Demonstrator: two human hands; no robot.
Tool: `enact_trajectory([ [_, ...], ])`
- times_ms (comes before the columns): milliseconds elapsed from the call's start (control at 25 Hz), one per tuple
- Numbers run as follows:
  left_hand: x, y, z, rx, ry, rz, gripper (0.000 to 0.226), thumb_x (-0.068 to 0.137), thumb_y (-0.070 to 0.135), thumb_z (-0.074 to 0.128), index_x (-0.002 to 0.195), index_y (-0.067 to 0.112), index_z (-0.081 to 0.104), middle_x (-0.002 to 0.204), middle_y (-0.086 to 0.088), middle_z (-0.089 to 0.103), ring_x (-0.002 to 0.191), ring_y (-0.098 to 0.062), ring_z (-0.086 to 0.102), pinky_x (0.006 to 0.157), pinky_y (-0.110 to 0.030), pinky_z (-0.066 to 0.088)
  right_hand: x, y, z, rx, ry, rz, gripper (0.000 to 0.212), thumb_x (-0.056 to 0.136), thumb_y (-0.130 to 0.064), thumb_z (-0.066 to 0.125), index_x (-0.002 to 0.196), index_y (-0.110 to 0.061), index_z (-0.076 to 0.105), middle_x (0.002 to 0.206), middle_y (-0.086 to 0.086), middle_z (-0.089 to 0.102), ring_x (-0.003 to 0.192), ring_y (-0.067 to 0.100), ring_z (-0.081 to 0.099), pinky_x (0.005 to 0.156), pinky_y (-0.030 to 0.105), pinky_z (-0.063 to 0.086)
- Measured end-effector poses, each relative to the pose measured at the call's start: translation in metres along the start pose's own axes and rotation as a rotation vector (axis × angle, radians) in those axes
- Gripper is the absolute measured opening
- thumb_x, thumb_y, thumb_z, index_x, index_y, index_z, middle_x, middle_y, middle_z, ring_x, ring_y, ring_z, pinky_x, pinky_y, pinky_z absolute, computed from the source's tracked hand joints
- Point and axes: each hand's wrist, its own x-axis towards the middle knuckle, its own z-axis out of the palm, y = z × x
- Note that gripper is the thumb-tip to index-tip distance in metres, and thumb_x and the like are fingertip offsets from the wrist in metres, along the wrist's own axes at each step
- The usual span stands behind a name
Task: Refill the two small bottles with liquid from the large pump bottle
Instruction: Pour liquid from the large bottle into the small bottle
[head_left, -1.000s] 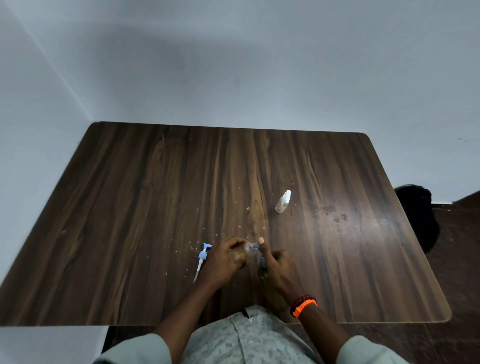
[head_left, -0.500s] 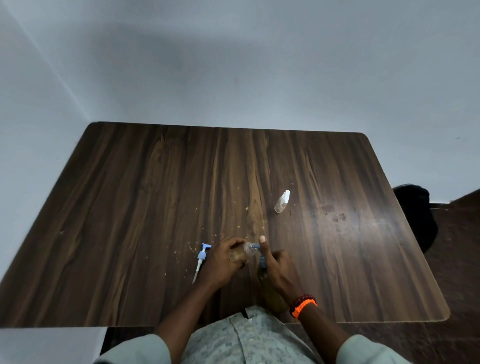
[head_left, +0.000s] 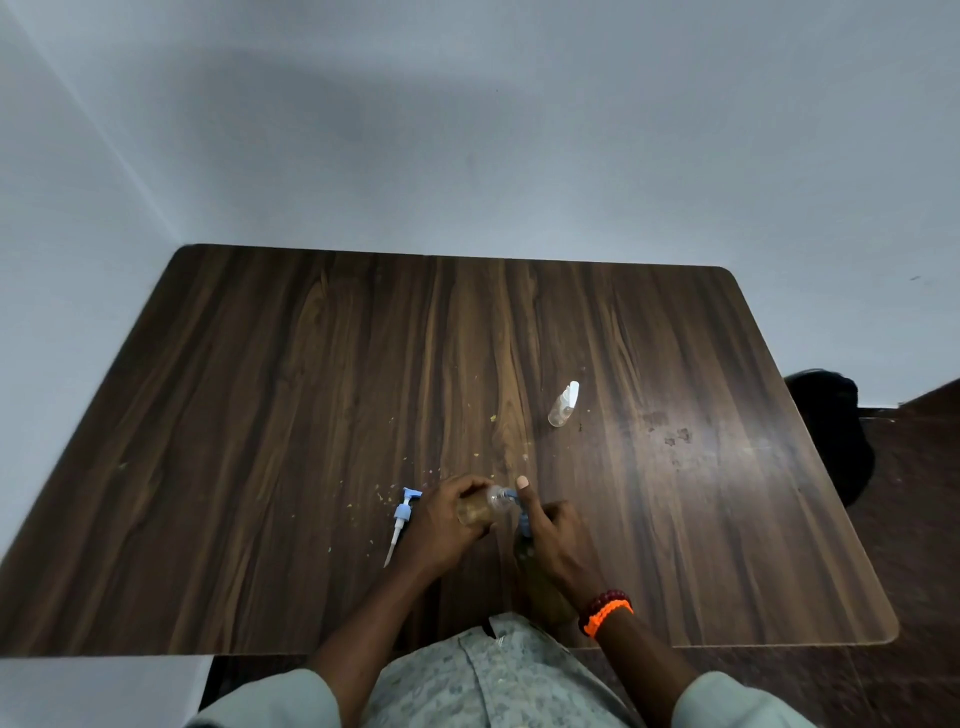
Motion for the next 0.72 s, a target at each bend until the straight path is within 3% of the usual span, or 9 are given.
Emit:
enact_trajectory([
  [200, 0.000, -0.002, 0.003, 0.034, -0.014, 0.009, 0.044, 0.075, 0.020, 0.084, 0.116, 0.033, 0.074, 0.114, 0.015, 0.076, 0.109, -0.003, 0.071, 0.097, -0.041, 0.061, -0.005, -0.001, -0.003, -0.025, 0.004, 0.026, 0.055, 0.099, -0.058, 0.050, 0.069, -0.015, 0.067, 0.067, 0.002, 0.068, 0.058, 0.011, 0.063, 0.056, 0.028, 0.048],
  [400, 0.000, -0.001, 0.002, 0.008, -0.001, 0.000, 0.043, 0.076, 0.021, 0.087, 0.117, 0.029, 0.074, 0.114, 0.013, 0.076, 0.110, -0.004, 0.071, 0.099, -0.040, 0.060, -0.004, -0.005, -0.003, 0.017, -0.005, -0.018, 0.080, 0.093, -0.075, 0.040, 0.052, -0.012, 0.066, 0.050, 0.009, 0.068, 0.044, 0.008, 0.060, 0.056, 0.027, 0.049],
  [520, 0.000, -0.002, 0.000, 0.013, -0.002, -0.008, 0.046, 0.074, 0.022, 0.087, 0.116, 0.032, 0.074, 0.114, 0.014, 0.076, 0.109, -0.006, 0.072, 0.097, -0.044, 0.061, -0.002, 0.001, -0.003, 0.008, -0.009, -0.033, 0.081, 0.093, -0.074, 0.044, 0.057, -0.007, 0.069, 0.053, 0.010, 0.069, 0.046, 0.008, 0.062, 0.055, 0.036, 0.052],
  [600, 0.001, -0.003, 0.001, 0.029, -0.001, -0.005, 0.047, 0.073, 0.017, 0.087, 0.115, 0.032, 0.075, 0.112, 0.014, 0.076, 0.107, -0.005, 0.072, 0.094, -0.044, 0.062, 0.001, 0.008, -0.002, 0.000, 0.001, -0.033, 0.080, 0.088, -0.075, 0.049, 0.066, -0.001, 0.073, 0.061, 0.015, 0.073, 0.054, 0.014, 0.068, 0.062, 0.044, 0.057],
  [720, 0.001, 0.000, 0.001, 0.036, 0.005, 0.006, 0.046, 0.073, 0.016, 0.086, 0.114, 0.031, 0.075, 0.112, 0.015, 0.076, 0.107, -0.004, 0.072, 0.094, -0.042, 0.062, 0.001, 0.008, -0.002, -0.024, -0.001, -0.007, 0.083, 0.086, -0.081, 0.046, 0.068, -0.006, 0.074, 0.063, 0.010, 0.075, 0.060, 0.019, 0.072, 0.067, 0.041, 0.060],
])
